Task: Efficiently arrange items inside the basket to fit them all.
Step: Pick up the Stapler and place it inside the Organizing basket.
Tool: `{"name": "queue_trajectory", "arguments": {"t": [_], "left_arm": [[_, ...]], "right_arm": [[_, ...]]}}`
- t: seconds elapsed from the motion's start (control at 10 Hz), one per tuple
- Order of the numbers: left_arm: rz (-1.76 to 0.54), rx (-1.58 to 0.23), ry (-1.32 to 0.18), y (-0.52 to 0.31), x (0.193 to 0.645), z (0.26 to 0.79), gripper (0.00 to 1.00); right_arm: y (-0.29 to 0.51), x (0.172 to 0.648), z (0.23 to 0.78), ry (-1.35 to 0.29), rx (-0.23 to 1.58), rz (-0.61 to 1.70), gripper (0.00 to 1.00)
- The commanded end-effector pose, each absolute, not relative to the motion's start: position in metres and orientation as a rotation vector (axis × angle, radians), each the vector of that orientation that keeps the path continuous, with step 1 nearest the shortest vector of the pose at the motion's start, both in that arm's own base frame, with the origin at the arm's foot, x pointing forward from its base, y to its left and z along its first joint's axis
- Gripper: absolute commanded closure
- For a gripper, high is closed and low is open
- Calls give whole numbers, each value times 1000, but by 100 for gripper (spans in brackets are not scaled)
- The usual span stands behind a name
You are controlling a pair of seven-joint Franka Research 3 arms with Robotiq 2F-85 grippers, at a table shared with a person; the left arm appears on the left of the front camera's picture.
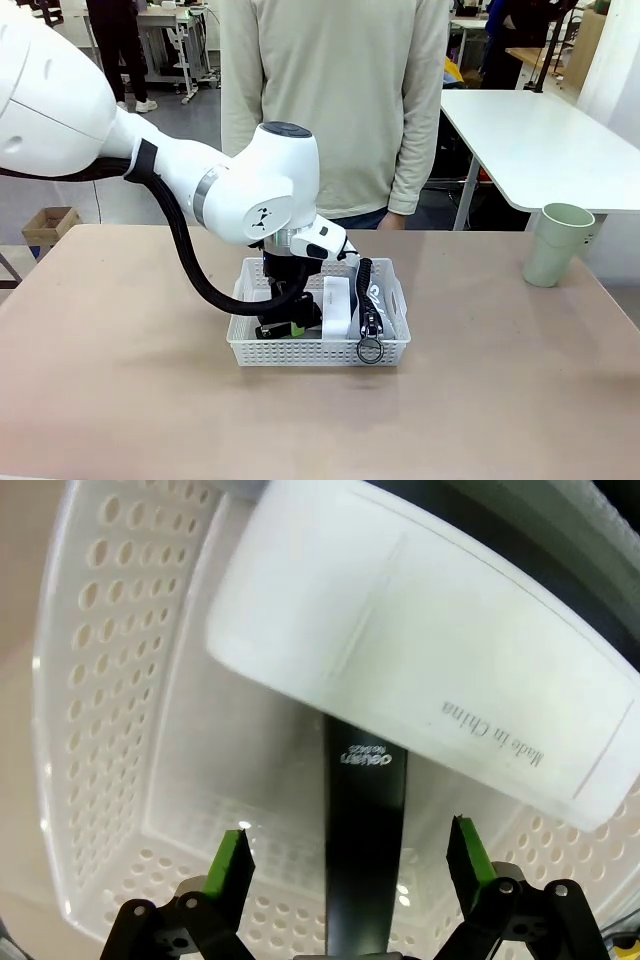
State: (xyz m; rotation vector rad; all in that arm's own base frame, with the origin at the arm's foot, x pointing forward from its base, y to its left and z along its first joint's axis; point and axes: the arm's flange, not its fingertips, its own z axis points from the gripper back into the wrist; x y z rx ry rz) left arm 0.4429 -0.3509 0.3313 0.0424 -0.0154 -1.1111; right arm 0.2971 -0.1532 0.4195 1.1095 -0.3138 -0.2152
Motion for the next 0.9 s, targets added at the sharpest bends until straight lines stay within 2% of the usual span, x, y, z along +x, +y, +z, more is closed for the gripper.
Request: {"name": "queue_trajectory", "arguments": {"t": [0.0, 0.2, 0.5, 0.7, 0.8], "left_arm": [[-1099, 38, -68, -335, 443, 363, 0], [-1082, -59, -152, -297, 435, 440, 0], [-842, -296, -197, -183, 436, 531, 0], [-520, -459, -210, -61, 442, 550, 0], [-354, -545, -267, 1, 432, 545, 0]], "right_arm": [[-153, 298, 421, -331, 1123, -203, 0], [-153, 298, 421, -331, 1123, -203, 0], [-153, 298, 421, -331, 1123, -203, 0], [-153, 298, 421, -331, 1123, -203, 0], [-153, 298, 421, -331, 1123, -203, 0]]}}
